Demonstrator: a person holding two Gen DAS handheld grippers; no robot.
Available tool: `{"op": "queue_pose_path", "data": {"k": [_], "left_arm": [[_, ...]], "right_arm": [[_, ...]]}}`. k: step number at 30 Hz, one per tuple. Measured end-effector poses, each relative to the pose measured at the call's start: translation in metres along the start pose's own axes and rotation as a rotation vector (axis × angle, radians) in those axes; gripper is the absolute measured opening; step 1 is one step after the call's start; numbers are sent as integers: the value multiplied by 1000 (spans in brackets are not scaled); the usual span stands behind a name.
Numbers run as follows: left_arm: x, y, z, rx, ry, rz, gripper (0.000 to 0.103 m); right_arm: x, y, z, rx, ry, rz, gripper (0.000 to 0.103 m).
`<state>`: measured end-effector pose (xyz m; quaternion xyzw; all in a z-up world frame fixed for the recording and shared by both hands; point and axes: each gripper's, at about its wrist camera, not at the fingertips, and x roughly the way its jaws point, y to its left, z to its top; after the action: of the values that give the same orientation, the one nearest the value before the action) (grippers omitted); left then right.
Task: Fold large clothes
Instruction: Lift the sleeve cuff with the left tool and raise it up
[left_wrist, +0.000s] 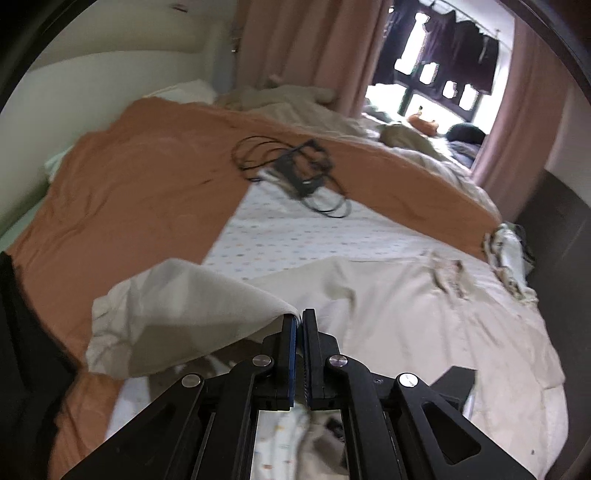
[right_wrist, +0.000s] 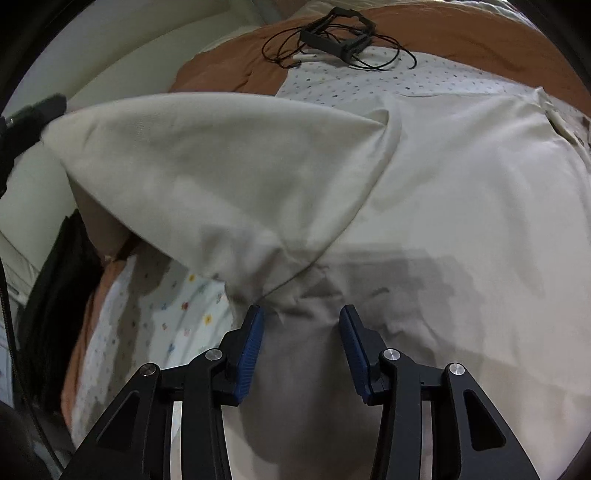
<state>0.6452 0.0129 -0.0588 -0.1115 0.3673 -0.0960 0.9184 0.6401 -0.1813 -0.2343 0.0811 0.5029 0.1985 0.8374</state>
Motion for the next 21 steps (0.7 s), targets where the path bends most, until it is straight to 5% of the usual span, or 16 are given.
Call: {"op": "queue_pose_path", "data": {"k": [3,10,13,14,16,19,21], "left_arm": [[2,-17,-2,0,8,-42,3],[5,-59,-22,11,52,-135,3],[8,-74,-35,22,116,-184,6],[7,-78,-40,35,146,-183,10],[7,-82,-44,37,182,-197,44],[-4,-71,-51,6,156,-187,79],[-14,-61,-51,-1,126,-153,84]], "right_arm": [[-19,-21,-11,87,7,48,45],[-88,-56,-34,145,-28,-90,46],[-121,-69,-38,179,-85,-111,61],[-132,-74,-41,194,-108,-123,65],[-144,-79,-47,218,-129,-149,75],[-154,-89,-62,250,-119,-140,78],[-160,-94,-70,270,-118,-138,78]]}}
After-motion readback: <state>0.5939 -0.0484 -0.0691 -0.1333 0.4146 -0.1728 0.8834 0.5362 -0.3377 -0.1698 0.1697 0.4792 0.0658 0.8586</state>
